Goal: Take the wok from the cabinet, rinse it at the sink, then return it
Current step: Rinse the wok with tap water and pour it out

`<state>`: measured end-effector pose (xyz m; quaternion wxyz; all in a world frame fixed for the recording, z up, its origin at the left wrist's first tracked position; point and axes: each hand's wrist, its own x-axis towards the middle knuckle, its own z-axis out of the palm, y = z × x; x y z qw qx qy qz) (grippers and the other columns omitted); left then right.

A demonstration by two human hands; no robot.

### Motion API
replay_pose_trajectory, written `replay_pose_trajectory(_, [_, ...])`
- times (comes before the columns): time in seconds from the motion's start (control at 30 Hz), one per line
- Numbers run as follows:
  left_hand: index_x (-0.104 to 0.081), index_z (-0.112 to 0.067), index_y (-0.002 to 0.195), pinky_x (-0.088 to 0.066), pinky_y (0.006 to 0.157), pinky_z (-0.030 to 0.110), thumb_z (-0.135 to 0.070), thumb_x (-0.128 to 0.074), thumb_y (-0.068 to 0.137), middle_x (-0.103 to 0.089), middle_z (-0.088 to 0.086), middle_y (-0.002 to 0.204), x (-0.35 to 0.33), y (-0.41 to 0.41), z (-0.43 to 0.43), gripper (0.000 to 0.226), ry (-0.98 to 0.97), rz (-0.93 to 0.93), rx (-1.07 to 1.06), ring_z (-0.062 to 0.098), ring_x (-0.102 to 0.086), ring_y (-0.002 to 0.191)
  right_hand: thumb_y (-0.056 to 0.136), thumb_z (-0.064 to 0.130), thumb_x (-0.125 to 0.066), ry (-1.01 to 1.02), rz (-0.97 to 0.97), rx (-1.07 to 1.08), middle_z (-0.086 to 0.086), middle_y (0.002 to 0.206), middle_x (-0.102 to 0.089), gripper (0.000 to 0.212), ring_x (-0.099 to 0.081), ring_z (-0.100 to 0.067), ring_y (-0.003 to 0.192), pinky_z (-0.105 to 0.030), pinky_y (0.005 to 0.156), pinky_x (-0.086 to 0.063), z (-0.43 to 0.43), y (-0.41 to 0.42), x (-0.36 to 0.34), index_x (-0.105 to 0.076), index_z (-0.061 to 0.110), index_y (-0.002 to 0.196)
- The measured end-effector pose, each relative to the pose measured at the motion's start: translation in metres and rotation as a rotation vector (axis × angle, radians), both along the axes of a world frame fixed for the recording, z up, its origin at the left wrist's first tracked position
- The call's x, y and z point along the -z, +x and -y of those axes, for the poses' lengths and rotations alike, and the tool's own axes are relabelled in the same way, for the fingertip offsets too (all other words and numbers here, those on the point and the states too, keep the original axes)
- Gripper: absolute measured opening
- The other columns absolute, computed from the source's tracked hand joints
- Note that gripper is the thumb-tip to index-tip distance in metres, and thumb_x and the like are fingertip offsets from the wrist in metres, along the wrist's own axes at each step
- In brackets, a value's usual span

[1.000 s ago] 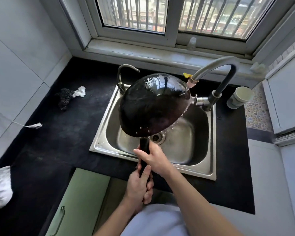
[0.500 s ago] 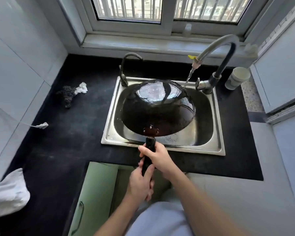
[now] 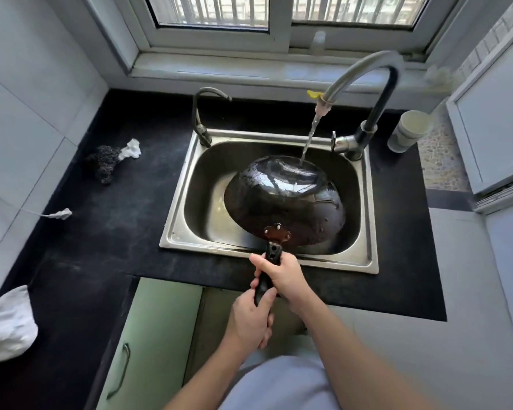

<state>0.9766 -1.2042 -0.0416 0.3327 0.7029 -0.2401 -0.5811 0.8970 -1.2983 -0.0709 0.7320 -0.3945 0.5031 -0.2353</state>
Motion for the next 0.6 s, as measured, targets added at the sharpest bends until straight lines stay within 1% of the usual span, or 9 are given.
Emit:
replay_pose_trajectory(0.1, [-0.054, -0.002, 0.082, -0.031, 0.035, 0.024, -0.031, -0.053, 0.099, -0.050, 0.004, 0.051, 0.001, -0.021, 0.008, 0.033, 0.023, 0.037, -0.037, 0.018, -0.039, 0.031, 0.089, 0.021, -0.077, 0.044, -0.026, 0.026, -0.005, 0.062, -0.062, 0.029, -0.065, -0.022, 0.050, -0.033, 0.054, -0.055, 0.010, -0.010, 0.001, -0.056, 0.008, 0.074])
replay_pose_trajectory(0.2, [-0.054, -0.001, 0.081, -0.032, 0.035, 0.025, -0.032, -0.054, 0.098, -0.052, 0.003, 0.050, 0.002, -0.041, 0.017, 0.035, 0.037, 0.091, -0.077, 0.020, -0.041, 0.031, 0.089, 0.021, -0.077, 0.083, -0.004, 0.033, -0.003, 0.058, -0.061, 0.028, -0.062, -0.021, 0.046, -0.032, 0.051, -0.054, 0.020, -0.022, 0.001, -0.057, 0.007, 0.075])
replay_pose_trajectory(0.3, [-0.052, -0.007, 0.077, -0.031, 0.034, 0.025, -0.030, -0.054, 0.098, -0.051, 0.003, 0.051, 0.001, -0.062, 0.024, 0.031, 0.042, 0.057, -0.153, 0.019, -0.039, 0.031, 0.092, 0.018, -0.074, 0.083, 0.020, -0.011, -0.006, 0.057, -0.058, 0.028, -0.059, -0.020, 0.044, -0.030, 0.049, -0.053, 0.029, -0.035, 0.003, -0.055, 0.007, 0.073])
replay_pose_trajectory(0.37, [-0.051, -0.007, 0.079, -0.031, 0.034, 0.025, -0.029, -0.053, 0.099, -0.051, 0.004, 0.053, 0.001, -0.073, 0.029, 0.029, 0.029, 0.022, -0.182, 0.019, -0.038, 0.032, 0.092, 0.016, -0.072, 0.055, 0.040, -0.036, -0.006, 0.055, -0.055, 0.032, -0.056, -0.020, 0.044, -0.030, 0.049, -0.051, 0.034, -0.042, 0.006, -0.052, 0.010, 0.068])
replay_pose_trajectory(0.47, [-0.051, -0.004, 0.086, -0.031, 0.034, 0.023, -0.028, -0.051, 0.100, -0.051, 0.006, 0.059, 0.002, -0.080, 0.033, 0.028, 0.023, -0.082, -0.237, 0.017, -0.039, 0.034, 0.093, 0.015, -0.071, 0.023, 0.066, -0.066, -0.006, 0.054, -0.051, 0.034, -0.053, -0.019, 0.044, -0.032, 0.053, -0.053, 0.039, -0.048, 0.008, -0.051, 0.010, 0.065])
replay_pose_trajectory(0.6, [-0.050, -0.006, 0.087, -0.025, 0.035, 0.016, -0.028, -0.048, 0.102, -0.051, 0.006, 0.063, -0.002, -0.077, 0.036, 0.027, 0.028, -0.359, -0.368, 0.013, -0.035, 0.033, 0.094, 0.012, -0.070, 0.063, 0.123, -0.057, -0.005, 0.056, -0.050, 0.031, -0.052, -0.018, 0.044, -0.034, 0.057, -0.055, 0.042, -0.043, 0.005, -0.051, 0.011, 0.070])
